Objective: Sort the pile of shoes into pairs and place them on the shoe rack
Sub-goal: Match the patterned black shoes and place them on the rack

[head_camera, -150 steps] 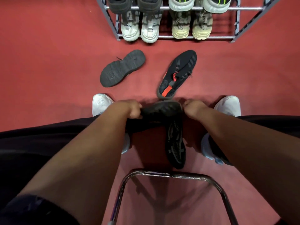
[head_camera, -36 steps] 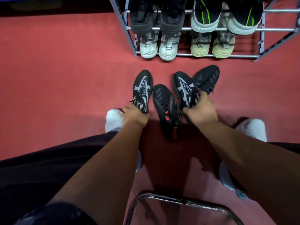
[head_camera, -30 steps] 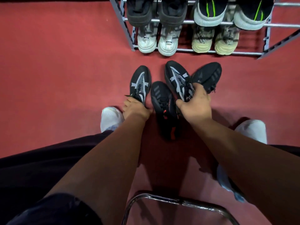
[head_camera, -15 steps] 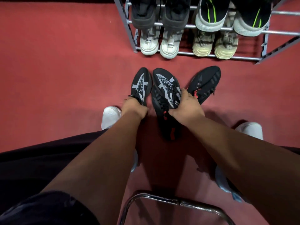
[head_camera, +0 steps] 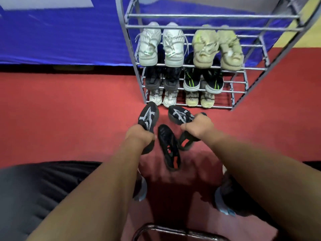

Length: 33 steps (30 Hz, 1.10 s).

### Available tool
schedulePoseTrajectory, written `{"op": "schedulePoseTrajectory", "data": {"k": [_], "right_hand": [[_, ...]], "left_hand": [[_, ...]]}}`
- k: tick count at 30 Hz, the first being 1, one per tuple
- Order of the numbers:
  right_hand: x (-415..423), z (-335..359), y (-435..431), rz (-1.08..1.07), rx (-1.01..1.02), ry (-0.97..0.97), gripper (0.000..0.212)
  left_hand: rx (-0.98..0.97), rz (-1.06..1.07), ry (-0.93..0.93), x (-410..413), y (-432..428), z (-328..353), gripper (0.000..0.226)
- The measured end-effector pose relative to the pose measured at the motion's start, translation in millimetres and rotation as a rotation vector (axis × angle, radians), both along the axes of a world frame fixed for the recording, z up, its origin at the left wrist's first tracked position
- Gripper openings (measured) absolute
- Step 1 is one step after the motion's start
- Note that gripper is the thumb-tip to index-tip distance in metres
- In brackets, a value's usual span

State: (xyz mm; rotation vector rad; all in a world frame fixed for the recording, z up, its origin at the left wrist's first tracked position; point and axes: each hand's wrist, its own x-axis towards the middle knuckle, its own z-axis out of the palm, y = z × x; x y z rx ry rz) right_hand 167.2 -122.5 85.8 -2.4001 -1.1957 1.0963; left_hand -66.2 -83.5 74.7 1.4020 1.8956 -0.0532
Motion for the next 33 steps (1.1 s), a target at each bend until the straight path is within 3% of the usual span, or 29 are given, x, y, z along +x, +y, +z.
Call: {"op": "schedulePoseTrajectory", "data": {"k": [5, 15, 19, 28, 33], "right_hand": [[11, 93, -20, 0.125, 0.128, -0.113, 0.059], [30, 236, -29, 0.110, 0.473, -0.145, 0.053], [29, 256, -7, 0.035, 0.617, -0.086, 0.045], [28, 251, 121, -0.212, 0.665, 0.103, 0.049], [40, 231, 186, -0.259, 0.675, 0.120, 0.053]], "left_hand": [[0.122, -0.058, -0.041, 9, -6, 106, 0.038], [0.501, -0.159, -0.041, 20, -5, 270, 0.045], [0.635, -0.091, -0.103, 23, 16, 290, 0.061], [0.749, 0.100, -0.219, 64, 115, 278, 0.056], [0.732, 0.178, -0.166, 94, 178, 254, 0.045]]}}
